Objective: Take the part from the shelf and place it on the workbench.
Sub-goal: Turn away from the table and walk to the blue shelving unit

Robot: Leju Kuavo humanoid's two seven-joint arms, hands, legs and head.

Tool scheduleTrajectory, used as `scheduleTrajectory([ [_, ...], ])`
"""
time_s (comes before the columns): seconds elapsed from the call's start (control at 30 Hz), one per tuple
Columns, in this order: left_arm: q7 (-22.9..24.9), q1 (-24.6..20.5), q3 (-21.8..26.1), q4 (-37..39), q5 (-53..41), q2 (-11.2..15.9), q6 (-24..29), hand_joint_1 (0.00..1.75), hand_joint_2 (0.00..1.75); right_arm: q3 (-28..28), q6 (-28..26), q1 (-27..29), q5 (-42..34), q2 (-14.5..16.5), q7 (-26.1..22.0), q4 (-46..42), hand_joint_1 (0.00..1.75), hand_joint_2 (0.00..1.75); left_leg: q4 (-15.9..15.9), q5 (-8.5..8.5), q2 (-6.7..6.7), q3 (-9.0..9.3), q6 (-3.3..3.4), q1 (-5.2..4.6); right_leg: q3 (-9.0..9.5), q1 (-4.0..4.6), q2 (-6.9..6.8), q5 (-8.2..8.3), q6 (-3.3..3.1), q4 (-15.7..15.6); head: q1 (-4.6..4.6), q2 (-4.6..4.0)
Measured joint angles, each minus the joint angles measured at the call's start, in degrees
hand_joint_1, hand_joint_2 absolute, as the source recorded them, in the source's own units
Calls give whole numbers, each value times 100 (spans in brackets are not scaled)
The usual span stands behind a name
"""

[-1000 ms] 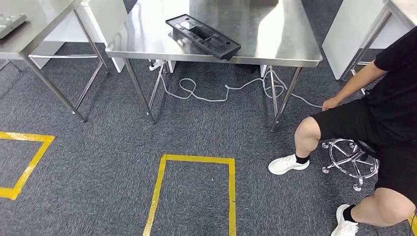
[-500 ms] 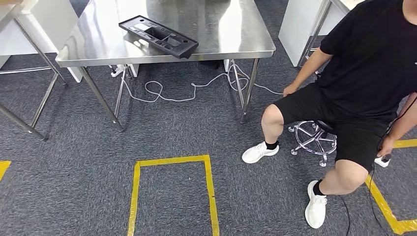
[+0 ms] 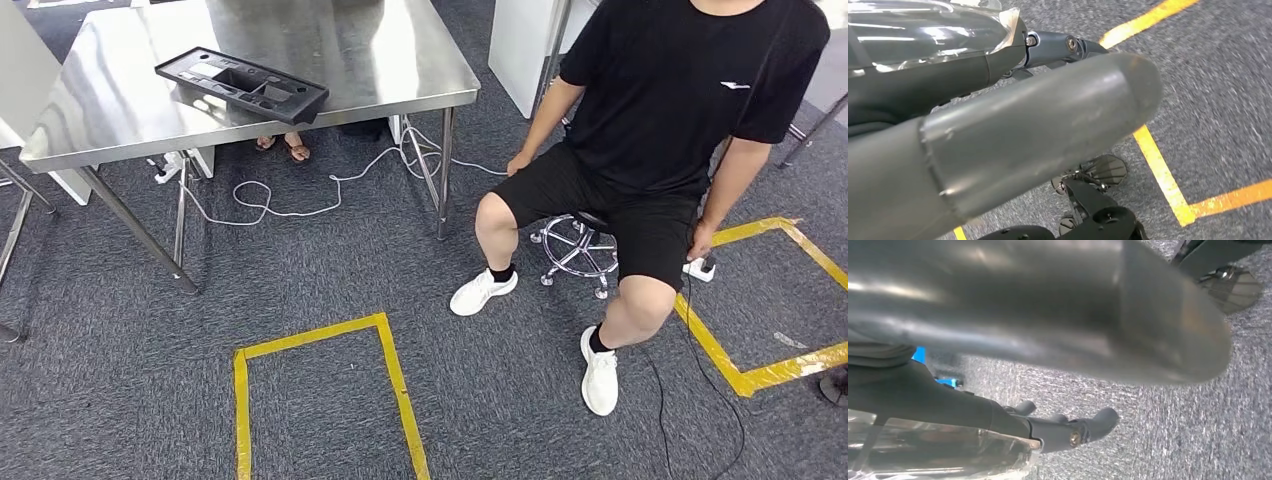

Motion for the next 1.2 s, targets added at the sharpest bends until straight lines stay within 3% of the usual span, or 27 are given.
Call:
scheduleTrajectory([
  [0.03,-2,-1,-2,1,-4,1,1,0,0,0,-2,4,7,-1,0,2,0,0,2,-5,28,12,-35,17,-7,-26,74,21,-59,-9,-5,-1],
  [0.1,-2,2,-5,3,-24,-1,7,0,0,-1,-13,11,20,-2,1,7,0,0,171,-173,-181,-39,-114,65,-7,-76,190,78,-158,-30,-14,-1],
  [0.17,9,35,-10,15,-54,-4,28,0,0,-2,-27,5,35,6,0,8,0,0,748,-596,-556,-263,-170,102,-40,-93,306,135,-239,-36,-24,0],
  [0.23,30,90,-18,29,-86,-6,57,0,0,-1,-34,10,52,18,-2,9,0,0,1425,-938,-715,-526,-195,119,-94,-76,447,176,-270,-32,-28,0],
  [0.27,47,111,-24,34,-102,-8,72,0,0,0,-35,25,60,22,-2,11,0,0,1556,-951,-735,-564,-202,127,-112,-71,529,193,-264,-28,-32,-1],
  [0.3,67,124,-31,38,-116,-10,88,0,0,0,-36,42,65,25,0,15,0,0,1474,-851,-748,-503,-205,139,-122,-70,607,207,-251,-25,-32,-1],
  [0.33,89,131,-37,41,-125,-12,105,0,0,-1,-36,58,69,26,3,18,0,0,1193,-672,-781,-347,-204,157,-128,-72,685,219,-232,-19,-32,-1],
  [0.4,130,140,-43,48,-131,-17,131,0,0,-1,-36,64,73,26,13,22,0,0,443,-355,-1042,30,-197,202,-155,-57,829,243,-185,4,-31,-2],
  [0.47,160,149,-44,58,-134,-23,144,0,0,-1,-36,51,78,24,20,23,0,0,59,-270,-1236,184,-170,204,-209,-36,953,281,-107,11,-22,-1],
  [0.53,196,149,-46,66,-157,-32,147,0,0,-2,-36,66,81,18,38,29,0,0,14,-245,-1135,175,-89,155,-278,-36,1067,339,-2,-25,-14,-1],
  [0.6,237,146,-47,68,-186,-46,148,0,0,-2,-34,89,85,8,73,39,0,0,-41,-171,-978,168,35,127,-388,-33,915,276,30,99,-6,-2],
  [0.63,255,151,-47,69,-196,-54,148,0,0,-2,-33,90,86,6,91,44,0,0,-67,-138,-889,157,91,121,-498,-26,756,141,4,317,6,-1],
  [0.7,279,173,-48,72,-216,-60,148,0,0,-2,-31,76,86,13,121,45,0,0,-74,-115,-693,117,151,94,-826,-35,484,-265,-60,1063,24,-1],
  [0.77,285,176,-51,75,-237,-64,148,0,0,-2,-29,74,86,20,145,45,0,0,-69,-105,-495,88,163,74,-1006,-50,418,-498,-28,1610,24,-1],
  [0.8,280,169,-60,75,-256,-68,143,0,0,-3,-28,80,84,21,162,45,0,0,-67,-103,-411,82,161,69,-921,-53,400,-481,19,1573,26,0],
  [0.83,273,161,-79,75,-275,-75,135,0,0,-4,-27,86,82,20,176,45,0,0,-66,-104,-333,84,157,67,-712,-53,361,-392,71,1302,26,0],
  [0.9,248,147,-128,75,-327,-89,111,0,0,-6,-27,77,76,21,195,45,0,0,-48,-118,-192,111,125,42,-166,-34,86,-170,116,473,31,0],
  [0.93,236,144,-155,75,-350,-97,102,0,0,-7,-27,64,72,22,197,45,0,0,-35,-128,-131,127,97,22,23,-9,-41,-87,95,168,29,0],
  [0.97,227,137,-174,76,-379,-102,96,0,0,-9,-27,58,64,24,197,46,0,0,-24,-136,-74,146,67,1,101,18,-129,-42,57,8,20,0],
  [1.03,221,109,-219,76,-422,-111,87,0,0,-19,-27,63,38,26,197,48,0,0,-17,-143,42,171,12,-7,72,45,-51,1,-20,-25,4,-1],
  [1.07,221,89,-246,76,-443,-113,84,0,0,-29,-27,72,25,34,197,49,0,0,3,-167,24,173,-24,10,62,8,11,18,-55,-34,-1,-1],
  [1.1,221,76,-270,75,-460,-114,81,0,0,-40,-27,74,11,38,197,49,0,0,78,-240,-90,148,-63,32,65,-27,74,40,-100,-47,-8,-2],
  [1.13,221,69,-290,75,-477,-115,80,0,0,-51,-28,71,-2,43,197,49,0,0,246,-375,-264,80,-99,54,66,-63,134,69,-157,-59,-19,-1],
  [1.2,225,82,-310,76,-508,-116,71,0,0,-64,-28,62,-24,50,193,49,0,0,883,-761,-626,-196,-144,89,30,-70,264,116,-240,-60,-37,-1],
])
